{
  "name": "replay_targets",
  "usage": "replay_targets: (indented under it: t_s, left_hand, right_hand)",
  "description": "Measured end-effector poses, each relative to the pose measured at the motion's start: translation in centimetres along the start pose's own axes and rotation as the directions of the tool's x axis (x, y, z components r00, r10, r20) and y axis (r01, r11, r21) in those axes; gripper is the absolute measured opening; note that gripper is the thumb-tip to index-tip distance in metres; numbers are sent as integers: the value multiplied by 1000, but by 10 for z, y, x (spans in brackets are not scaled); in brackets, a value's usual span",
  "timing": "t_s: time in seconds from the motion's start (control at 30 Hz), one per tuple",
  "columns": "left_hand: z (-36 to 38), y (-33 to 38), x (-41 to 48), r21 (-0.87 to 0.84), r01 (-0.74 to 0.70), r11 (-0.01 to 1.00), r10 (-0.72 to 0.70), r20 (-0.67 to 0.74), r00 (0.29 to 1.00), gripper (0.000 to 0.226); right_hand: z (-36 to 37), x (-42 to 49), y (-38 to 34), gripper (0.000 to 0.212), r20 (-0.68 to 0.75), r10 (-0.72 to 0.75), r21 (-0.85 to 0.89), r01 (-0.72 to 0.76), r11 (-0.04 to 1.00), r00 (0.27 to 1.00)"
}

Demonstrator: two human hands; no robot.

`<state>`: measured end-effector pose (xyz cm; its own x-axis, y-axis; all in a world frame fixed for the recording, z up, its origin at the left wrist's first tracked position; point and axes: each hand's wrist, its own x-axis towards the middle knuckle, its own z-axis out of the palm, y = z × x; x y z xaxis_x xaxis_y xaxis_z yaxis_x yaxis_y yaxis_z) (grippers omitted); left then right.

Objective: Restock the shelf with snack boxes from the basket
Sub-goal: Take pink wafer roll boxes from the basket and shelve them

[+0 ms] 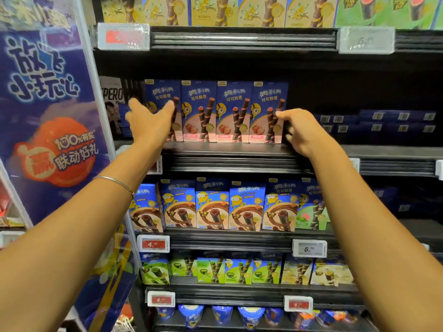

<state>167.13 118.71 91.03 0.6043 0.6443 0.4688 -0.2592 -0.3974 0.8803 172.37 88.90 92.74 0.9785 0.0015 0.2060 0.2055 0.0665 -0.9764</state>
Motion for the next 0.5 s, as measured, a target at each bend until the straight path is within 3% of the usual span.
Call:
replay_targets:
  t_s: [0.1, 0.2, 0.27, 0.33, 0.4, 0.5]
  left_hand:
    - [-17, 17, -40, -215, -63, 975, 76, 50, 996, 75]
    - [-44, 24, -98, -442, -22, 897, 110, 175, 978, 55]
    - [-58, 13, -145, -501, 68, 863, 82, 271, 959, 49]
    - [-66, -14, -198, -525, 185, 831, 20, 362, 932, 46]
    - [-65, -55, -258, -483, 327, 812, -88, 454, 887, 43]
    - [-61, -125, -355, -302, 614, 729, -358, 597, 718, 28]
  right_hand:
    - [-10, -37, -1, 13, -10, -50, 103, 51, 993, 999]
    - [-36, -98, 11, 30, 2, -136, 181, 133, 974, 991]
    - [-54, -146, 33, 39, 42, -118, 222, 106, 969, 992]
    - [-70, -191, 64, 38, 91, -13, 197, -5, 980, 996]
    - [-85, -233, 108, 32, 109, 130, 53, -136, 989, 986]
    - [-119, -301, 180, 21, 79, 364, -145, -350, 925, 928]
